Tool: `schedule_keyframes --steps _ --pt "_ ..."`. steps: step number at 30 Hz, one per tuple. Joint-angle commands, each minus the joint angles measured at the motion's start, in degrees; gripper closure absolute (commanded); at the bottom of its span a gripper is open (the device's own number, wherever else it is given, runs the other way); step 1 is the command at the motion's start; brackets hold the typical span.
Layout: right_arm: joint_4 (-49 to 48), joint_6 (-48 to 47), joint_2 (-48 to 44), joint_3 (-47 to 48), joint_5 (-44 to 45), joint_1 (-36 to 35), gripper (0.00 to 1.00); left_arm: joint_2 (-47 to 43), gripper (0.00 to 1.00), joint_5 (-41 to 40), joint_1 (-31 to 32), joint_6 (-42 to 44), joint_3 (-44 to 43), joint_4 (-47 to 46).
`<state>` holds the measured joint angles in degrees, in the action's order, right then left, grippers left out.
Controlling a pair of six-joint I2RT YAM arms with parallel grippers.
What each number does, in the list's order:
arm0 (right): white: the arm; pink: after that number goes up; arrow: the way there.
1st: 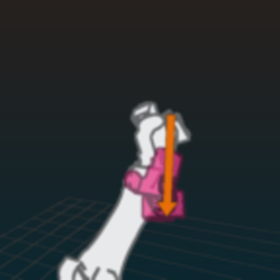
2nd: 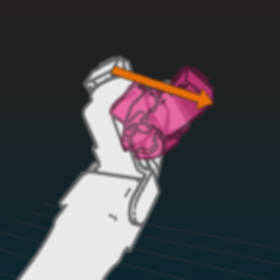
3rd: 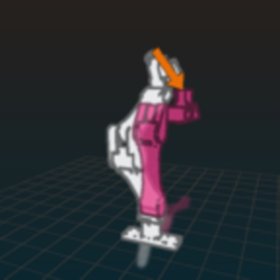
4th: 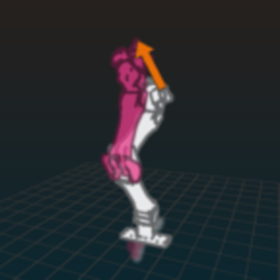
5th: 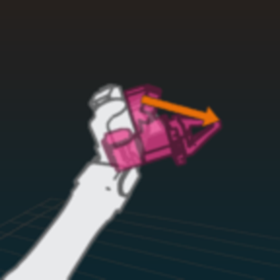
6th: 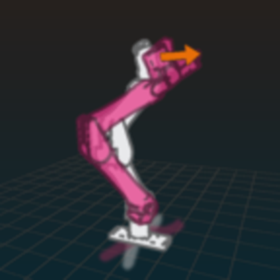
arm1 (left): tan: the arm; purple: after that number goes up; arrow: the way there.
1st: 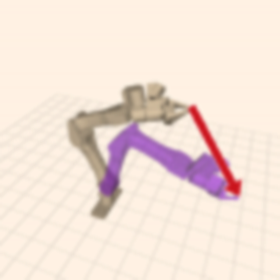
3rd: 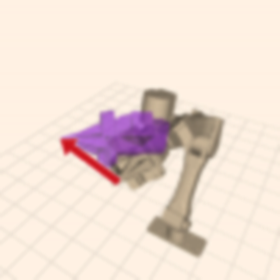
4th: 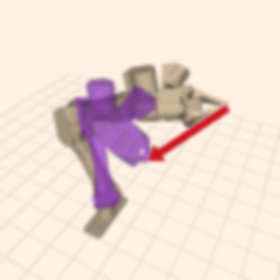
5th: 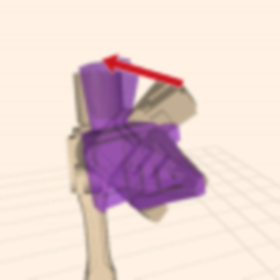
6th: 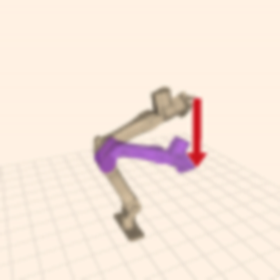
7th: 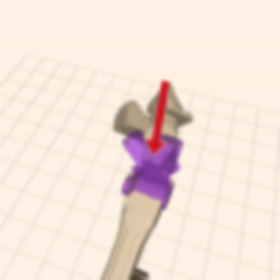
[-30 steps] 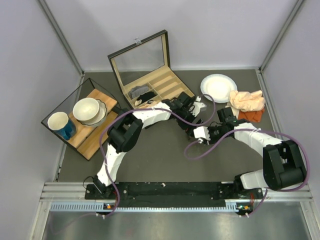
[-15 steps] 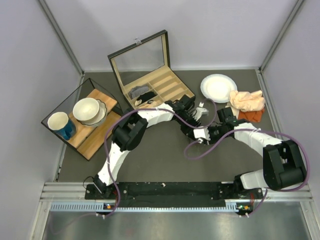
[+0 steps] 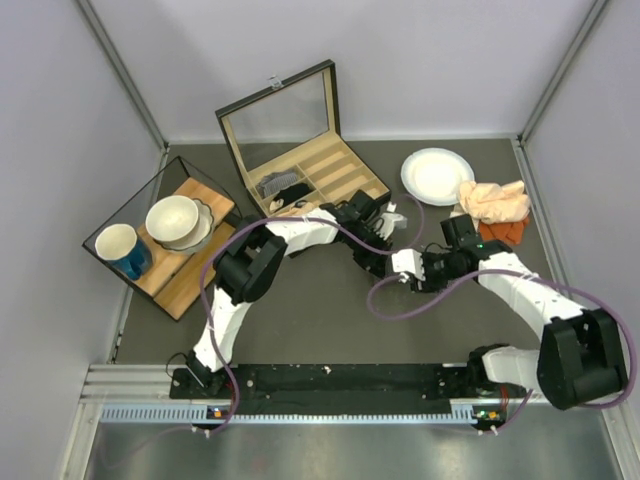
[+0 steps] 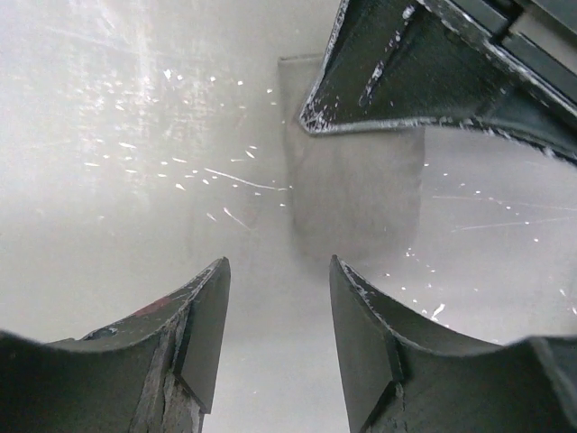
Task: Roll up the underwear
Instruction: Pick up the underwear from the center of the board, then place the underwear in the storage box.
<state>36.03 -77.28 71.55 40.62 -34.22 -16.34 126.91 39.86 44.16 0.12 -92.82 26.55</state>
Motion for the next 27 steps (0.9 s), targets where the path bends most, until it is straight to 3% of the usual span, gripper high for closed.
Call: schedule_keyframes --steps 1,10,16,22,27 --pt "7.47 7.48 -6.24 5.51 -4.62 -0.45 0.50 -6.93 1.00 -5.58 -2.85 0.06 3.07 -0.53" --pt "8.62 22.16 -12.04 10.09 -6.82 2.62 0.48 -13.79 1.00 -11.71 -7.85 2.60 -0.16 2.54" --pt "8.62 22.96 -11.35 9.30 -8.76 6.32 0.48 -12.04 1.00 -17.70 -11.99 5.33 -8.68 6.41" --pt "8.71 23.13 -11.52 8.69 -10.08 7.46 0.49 -8.70 1.00 -15.86 -14.80 5.24 -17.13 7.03" --pt "8.79 22.78 -11.08 8.25 -10.17 7.64 0.49 -6.33 1.00 -21.57 -15.51 8.57 -24.41 7.29"
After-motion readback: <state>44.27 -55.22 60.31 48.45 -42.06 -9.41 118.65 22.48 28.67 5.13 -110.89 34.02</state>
